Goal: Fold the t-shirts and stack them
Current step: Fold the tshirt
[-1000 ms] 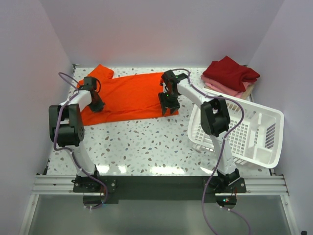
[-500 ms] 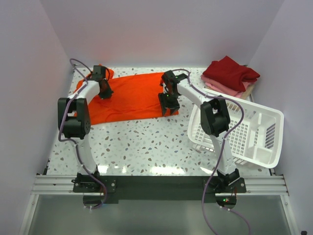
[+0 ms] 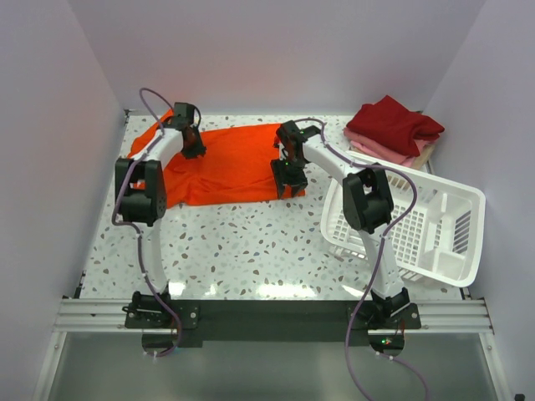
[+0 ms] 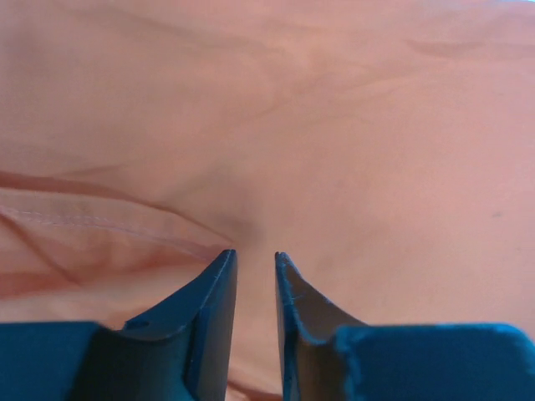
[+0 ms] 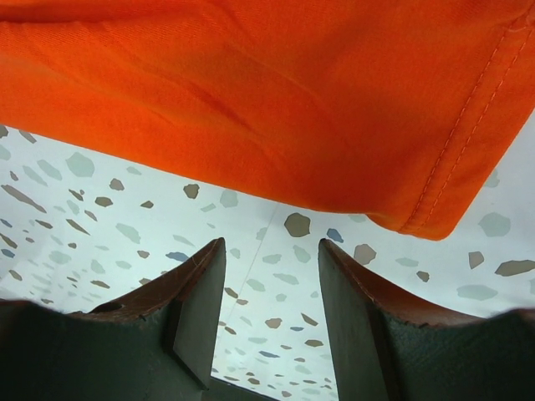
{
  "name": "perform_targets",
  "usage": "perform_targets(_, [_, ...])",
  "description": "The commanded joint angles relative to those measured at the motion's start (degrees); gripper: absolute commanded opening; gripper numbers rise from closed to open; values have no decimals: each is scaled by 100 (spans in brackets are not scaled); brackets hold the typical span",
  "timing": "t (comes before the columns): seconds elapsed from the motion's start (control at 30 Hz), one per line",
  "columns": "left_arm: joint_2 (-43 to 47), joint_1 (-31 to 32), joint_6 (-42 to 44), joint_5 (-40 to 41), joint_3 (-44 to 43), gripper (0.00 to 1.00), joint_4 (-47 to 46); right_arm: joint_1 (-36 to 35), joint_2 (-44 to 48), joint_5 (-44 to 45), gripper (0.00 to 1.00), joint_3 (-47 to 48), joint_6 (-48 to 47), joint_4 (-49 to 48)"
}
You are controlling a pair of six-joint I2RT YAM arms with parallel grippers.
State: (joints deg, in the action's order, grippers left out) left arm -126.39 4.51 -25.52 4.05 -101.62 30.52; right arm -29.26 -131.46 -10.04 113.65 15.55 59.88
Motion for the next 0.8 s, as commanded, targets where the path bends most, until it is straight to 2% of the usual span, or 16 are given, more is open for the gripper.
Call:
perform_targets(0.0, [-123,155,240,-46,-332,34,182,-28,323,-50,52,79,36,156])
perform_targets(0.23, [140,164,232,288,-332,63,305,-28,375,-24,53,61,53,86])
perform_targets(0.3, [350,173,196,464,-279,69,401,-28,358,-41,53,96,53,68])
perform_targets(0.43, [957,155,117,693,247,82,384,-36,279,11,53,254,27,94])
perform_targets(0.57, [1913,33,-14,763,1152,89,183,-10,156,90,54,553,-43,182])
perform_targets(0.77, [2715,-353,-295,544,2558,93,-152,60,-2,90,55,940,-87,174])
